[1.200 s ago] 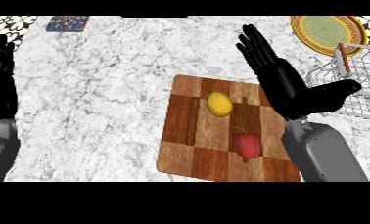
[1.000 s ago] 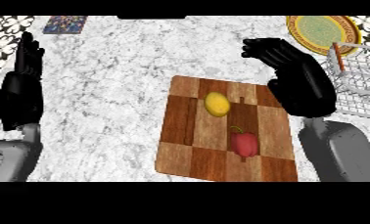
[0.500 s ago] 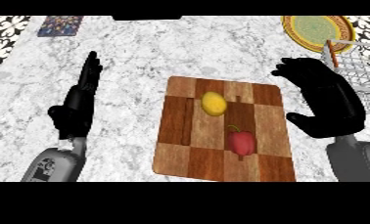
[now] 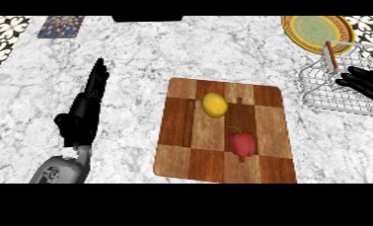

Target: Pick the bell pepper from the cutting board and place it in the tiered basket

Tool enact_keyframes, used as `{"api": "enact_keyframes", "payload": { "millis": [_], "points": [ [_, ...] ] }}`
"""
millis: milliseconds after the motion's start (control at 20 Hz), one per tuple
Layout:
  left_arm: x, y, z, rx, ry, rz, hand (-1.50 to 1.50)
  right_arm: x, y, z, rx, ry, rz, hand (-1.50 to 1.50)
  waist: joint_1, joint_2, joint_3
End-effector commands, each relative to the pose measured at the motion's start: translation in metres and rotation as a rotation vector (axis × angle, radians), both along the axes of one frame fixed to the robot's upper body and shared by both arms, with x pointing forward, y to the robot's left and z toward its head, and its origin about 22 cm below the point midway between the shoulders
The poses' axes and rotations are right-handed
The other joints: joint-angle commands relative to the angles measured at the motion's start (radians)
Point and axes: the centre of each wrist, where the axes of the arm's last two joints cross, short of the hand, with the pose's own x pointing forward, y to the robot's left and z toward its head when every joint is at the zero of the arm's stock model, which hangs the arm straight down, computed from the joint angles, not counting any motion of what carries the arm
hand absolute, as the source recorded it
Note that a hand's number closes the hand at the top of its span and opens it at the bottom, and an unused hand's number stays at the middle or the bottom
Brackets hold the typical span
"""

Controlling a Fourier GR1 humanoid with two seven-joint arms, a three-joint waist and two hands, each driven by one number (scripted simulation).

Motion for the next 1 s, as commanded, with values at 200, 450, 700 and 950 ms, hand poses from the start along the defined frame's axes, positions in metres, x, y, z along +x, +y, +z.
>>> {"api": "enact_keyframes", "payload": {
  "millis": [200, 450, 700, 950],
  "points": [
    [-0.003, 0.006, -0.013, 0.009, 0.011, 0.03, 0.0, -0.037, 0.038, 0.107, -0.714, -0.331, 0.015, -1.5, -0.01, -0.005, -0.004],
    [-0.003, -0.016, -0.003, 0.01, 0.0, -0.03, 0.0, -0.071, 0.087, 0.116, -0.959, -0.418, -0.014, -1.5, 0.011, 0.0, -0.002],
    [-0.008, -0.019, -0.006, 0.001, -0.001, -0.051, 0.0, -0.097, 0.127, 0.106, -1.047, -0.374, -0.066, -1.5, 0.041, 0.007, -0.003],
    [-0.003, -0.012, 0.005, 0.004, -0.002, -0.046, 0.0, -0.112, 0.157, 0.091, -1.098, -0.339, -0.043, -1.5, 0.043, 0.007, -0.002]
  ]
}}
